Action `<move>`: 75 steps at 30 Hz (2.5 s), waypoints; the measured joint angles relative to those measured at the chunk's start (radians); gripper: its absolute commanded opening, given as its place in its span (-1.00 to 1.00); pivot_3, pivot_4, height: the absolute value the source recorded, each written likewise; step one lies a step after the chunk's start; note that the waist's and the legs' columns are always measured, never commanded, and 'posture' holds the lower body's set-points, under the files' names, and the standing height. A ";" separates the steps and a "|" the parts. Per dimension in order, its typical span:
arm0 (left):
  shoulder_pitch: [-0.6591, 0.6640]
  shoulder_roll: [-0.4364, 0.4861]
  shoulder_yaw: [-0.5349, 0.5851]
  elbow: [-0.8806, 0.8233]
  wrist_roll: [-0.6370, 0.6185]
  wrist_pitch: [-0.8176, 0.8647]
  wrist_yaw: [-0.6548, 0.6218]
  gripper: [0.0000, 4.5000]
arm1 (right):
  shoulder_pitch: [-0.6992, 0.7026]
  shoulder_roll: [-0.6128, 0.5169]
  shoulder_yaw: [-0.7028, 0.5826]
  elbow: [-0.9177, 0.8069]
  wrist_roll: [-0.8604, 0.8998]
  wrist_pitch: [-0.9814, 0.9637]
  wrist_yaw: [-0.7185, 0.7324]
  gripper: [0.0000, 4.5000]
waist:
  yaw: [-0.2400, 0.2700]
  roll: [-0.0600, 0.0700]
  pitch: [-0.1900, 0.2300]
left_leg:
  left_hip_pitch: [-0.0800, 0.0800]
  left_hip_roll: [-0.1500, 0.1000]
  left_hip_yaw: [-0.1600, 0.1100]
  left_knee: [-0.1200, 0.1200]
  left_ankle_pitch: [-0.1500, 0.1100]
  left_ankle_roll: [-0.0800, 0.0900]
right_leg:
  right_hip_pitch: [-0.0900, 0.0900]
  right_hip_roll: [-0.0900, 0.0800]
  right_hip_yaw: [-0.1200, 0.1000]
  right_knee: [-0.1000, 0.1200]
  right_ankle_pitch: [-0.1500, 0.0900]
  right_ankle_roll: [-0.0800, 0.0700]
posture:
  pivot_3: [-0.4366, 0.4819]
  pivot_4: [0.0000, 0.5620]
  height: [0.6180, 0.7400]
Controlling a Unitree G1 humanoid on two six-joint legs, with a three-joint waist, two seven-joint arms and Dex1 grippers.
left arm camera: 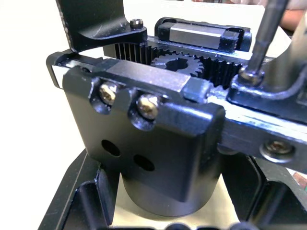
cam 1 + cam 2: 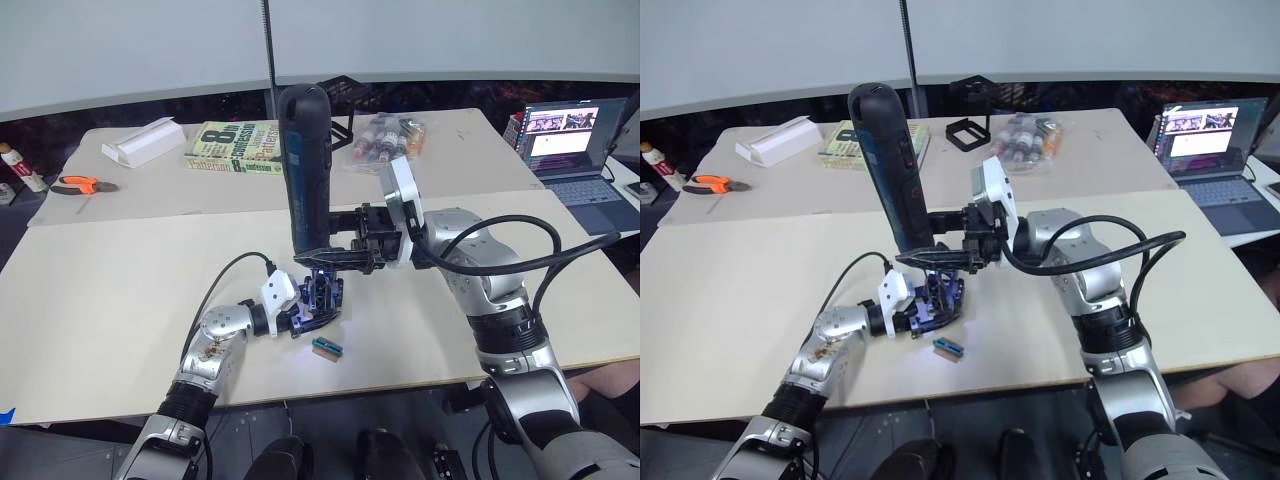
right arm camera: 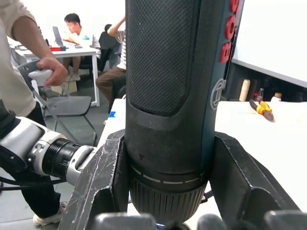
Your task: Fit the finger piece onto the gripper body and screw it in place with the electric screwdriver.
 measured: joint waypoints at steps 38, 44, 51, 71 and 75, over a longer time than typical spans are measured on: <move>-0.020 -0.020 -0.030 0.054 0.020 0.007 0.044 0.09 | -0.002 -0.047 -0.034 0.047 0.047 0.116 -0.022 -0.14 | 0.006 0.000 0.000 | 0.001 0.000 0.000 0.001 0.000 0.000 | 0.001 -0.001 0.000 0.000 0.000 0.000 | -0.05 -0.47 1.00; -0.025 -0.021 -0.031 0.059 0.022 0.005 0.057 0.09 | -0.003 -0.069 -0.027 0.017 0.029 0.100 -0.001 -0.14 | 0.006 0.000 0.000 | 0.000 0.000 0.000 0.001 0.000 0.000 | 0.000 -0.001 0.000 0.000 0.000 0.000 | -0.05 -0.47 1.00; -0.033 -0.022 -0.032 0.082 0.026 -0.003 0.062 0.09 | -0.115 -0.061 -0.091 -0.075 0.112 0.108 -0.002 -0.14 | 0.004 0.000 0.000 | 0.004 0.001 0.000 0.000 0.000 0.000 | 0.003 -0.001 0.000 -0.001 0.000 0.000 | -0.05 -0.47 1.00; -0.016 -0.020 -0.013 0.067 0.015 0.029 0.075 0.69 | 0.018 -0.235 -0.160 -0.120 0.167 0.114 0.054 -0.14 | -0.003 -0.006 -0.007 | 0.017 0.002 -0.001 -0.005 -0.003 0.003 | 0.018 0.000 0.001 -0.008 0.000 0.000 | -0.05 -0.47 1.00; 0.009 0.007 0.004 0.027 0.001 0.057 0.070 0.97 | 0.056 -0.278 -0.195 -0.125 0.167 0.107 0.052 -0.14 | -0.003 -0.006 -0.007 | 0.016 0.002 -0.001 -0.006 -0.003 0.003 | 0.018 0.001 0.001 -0.009 0.000 0.000 | -0.05 -0.47 1.00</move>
